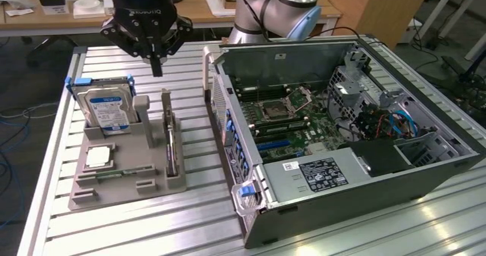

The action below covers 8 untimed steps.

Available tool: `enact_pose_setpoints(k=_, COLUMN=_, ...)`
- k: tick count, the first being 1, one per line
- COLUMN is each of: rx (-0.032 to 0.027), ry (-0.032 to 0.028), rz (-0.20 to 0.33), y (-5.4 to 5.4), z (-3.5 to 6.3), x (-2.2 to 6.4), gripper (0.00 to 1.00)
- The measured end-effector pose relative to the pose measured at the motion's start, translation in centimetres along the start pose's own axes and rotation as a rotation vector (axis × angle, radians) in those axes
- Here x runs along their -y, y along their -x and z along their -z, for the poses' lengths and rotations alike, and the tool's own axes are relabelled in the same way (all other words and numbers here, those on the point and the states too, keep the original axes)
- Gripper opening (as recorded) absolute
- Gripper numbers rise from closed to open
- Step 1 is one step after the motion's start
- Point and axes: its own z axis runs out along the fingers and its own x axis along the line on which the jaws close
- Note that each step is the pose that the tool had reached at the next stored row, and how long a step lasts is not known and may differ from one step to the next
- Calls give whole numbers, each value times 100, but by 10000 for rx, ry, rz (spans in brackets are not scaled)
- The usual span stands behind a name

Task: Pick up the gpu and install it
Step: 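Reach for the gpu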

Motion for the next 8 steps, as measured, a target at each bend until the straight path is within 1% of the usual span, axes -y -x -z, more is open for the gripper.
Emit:
enact_pose_setpoints(k=7, rx=-1, ry=0, rz=-1, y=-99, z=0, x=7, gripper=11)
enact_pose_setpoints(k=8, rx=0, ry=0, rz=0, y=-99, z=0, x=7, gripper=11)
